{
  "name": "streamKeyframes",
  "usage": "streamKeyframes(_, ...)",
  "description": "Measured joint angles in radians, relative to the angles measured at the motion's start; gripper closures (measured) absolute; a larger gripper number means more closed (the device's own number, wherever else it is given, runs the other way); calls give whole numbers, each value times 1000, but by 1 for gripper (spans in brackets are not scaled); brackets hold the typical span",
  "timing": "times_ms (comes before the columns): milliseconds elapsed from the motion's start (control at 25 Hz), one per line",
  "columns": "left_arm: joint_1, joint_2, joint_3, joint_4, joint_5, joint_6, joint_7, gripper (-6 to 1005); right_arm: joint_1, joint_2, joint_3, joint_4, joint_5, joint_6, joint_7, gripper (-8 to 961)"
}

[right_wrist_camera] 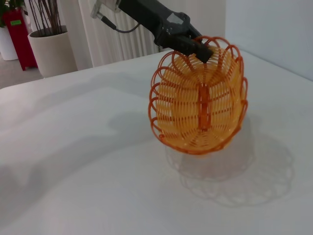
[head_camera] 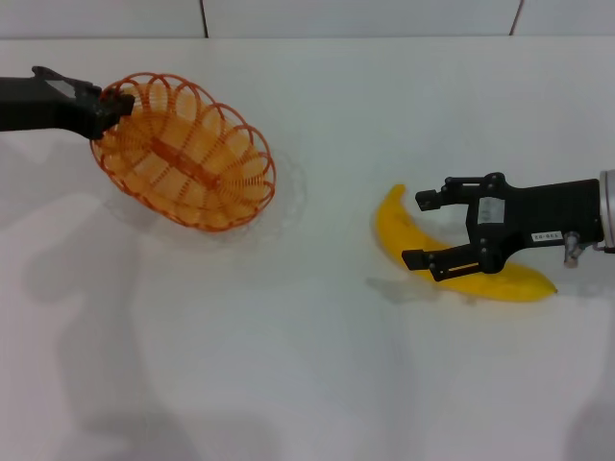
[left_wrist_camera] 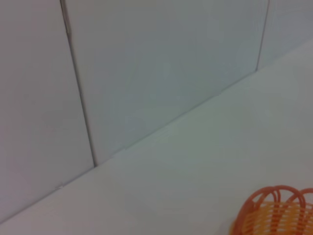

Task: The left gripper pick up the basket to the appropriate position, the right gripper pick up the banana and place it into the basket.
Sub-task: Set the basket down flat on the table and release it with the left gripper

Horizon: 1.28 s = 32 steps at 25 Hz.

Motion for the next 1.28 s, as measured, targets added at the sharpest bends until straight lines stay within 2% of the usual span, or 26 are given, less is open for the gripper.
streamKeyframes(320, 0, 0, -2, -100, -83, -66, 41, 909, 7, 3, -1, 0, 0, -2, 0, 63)
streamKeyframes(720, 2, 2, -6, -214, -288, -95, 166, 908, 9, 3, -3, 1, 0, -2, 0, 63)
streamKeyframes(1160, 8, 6, -10, -312, -353, -131, 195, 907, 10, 6, -15, 2, 2, 0, 0, 63)
streamKeyframes(1280, 14, 3, -35, -325, -359, -134, 194, 903, 10, 6, -15, 2, 4, 1, 1, 63)
